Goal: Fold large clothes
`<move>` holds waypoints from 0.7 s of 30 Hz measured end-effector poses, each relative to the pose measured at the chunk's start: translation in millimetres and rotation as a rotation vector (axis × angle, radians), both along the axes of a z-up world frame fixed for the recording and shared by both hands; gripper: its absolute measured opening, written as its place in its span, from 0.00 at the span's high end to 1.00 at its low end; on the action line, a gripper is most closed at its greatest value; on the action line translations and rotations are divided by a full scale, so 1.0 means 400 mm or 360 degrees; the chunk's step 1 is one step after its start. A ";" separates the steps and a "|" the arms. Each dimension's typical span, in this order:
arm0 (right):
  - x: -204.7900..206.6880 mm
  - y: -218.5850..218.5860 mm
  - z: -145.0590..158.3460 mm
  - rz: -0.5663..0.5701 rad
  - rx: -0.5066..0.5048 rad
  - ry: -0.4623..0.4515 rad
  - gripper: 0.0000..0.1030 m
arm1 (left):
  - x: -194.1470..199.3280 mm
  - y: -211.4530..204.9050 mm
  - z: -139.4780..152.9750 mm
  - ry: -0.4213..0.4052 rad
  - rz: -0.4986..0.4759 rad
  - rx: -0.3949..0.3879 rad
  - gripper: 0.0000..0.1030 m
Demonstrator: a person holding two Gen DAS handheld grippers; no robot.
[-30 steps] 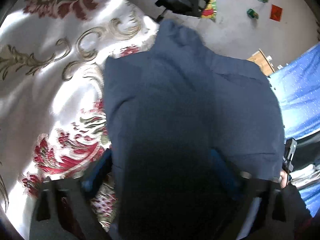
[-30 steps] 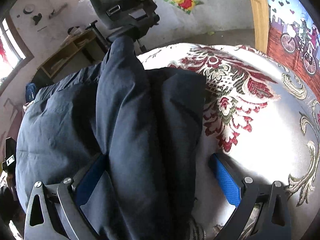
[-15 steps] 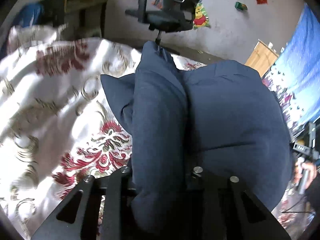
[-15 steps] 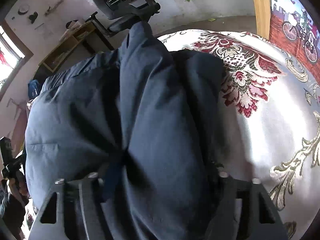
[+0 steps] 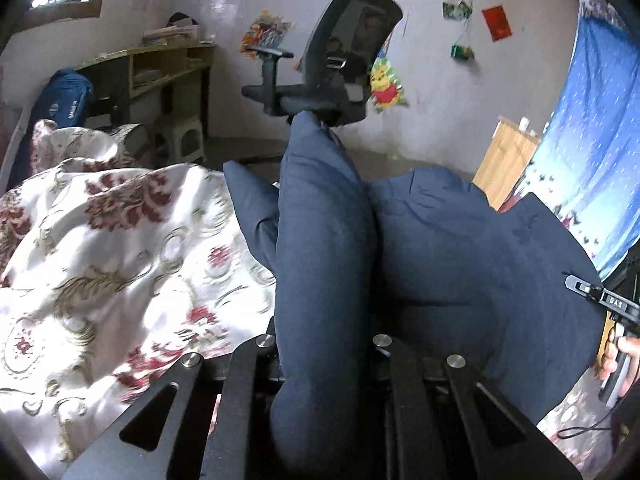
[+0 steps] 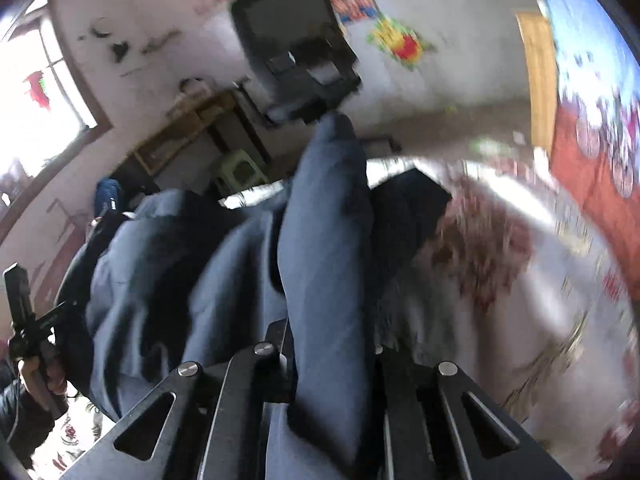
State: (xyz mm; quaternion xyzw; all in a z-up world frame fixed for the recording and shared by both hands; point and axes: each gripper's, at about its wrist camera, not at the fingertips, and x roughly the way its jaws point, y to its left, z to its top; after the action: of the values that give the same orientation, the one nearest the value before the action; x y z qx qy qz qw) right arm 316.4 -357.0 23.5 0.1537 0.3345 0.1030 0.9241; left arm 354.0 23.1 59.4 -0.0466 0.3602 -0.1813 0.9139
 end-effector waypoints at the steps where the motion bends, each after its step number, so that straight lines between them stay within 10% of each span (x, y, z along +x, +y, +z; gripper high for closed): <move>1: -0.008 -0.005 0.025 -0.0005 -0.0025 -0.0052 0.89 | 0.007 -0.013 0.014 0.0001 -0.0011 -0.0020 0.88; 8: -0.036 -0.054 0.111 -0.0184 -0.0182 -0.0290 0.89 | 0.087 -0.121 0.045 -0.0061 -0.0095 -0.0147 0.88; 21: 0.008 -0.182 -0.147 -0.0480 -0.0156 -0.0006 0.77 | 0.151 -0.221 -0.128 0.0027 -0.0090 0.0097 0.86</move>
State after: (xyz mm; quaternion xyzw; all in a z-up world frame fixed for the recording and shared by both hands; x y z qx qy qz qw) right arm 319.6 -429.7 -35.5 0.1568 0.3104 -0.0530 0.9361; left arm 414.4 -65.4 8.3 -0.0100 0.3745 -0.1956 0.9063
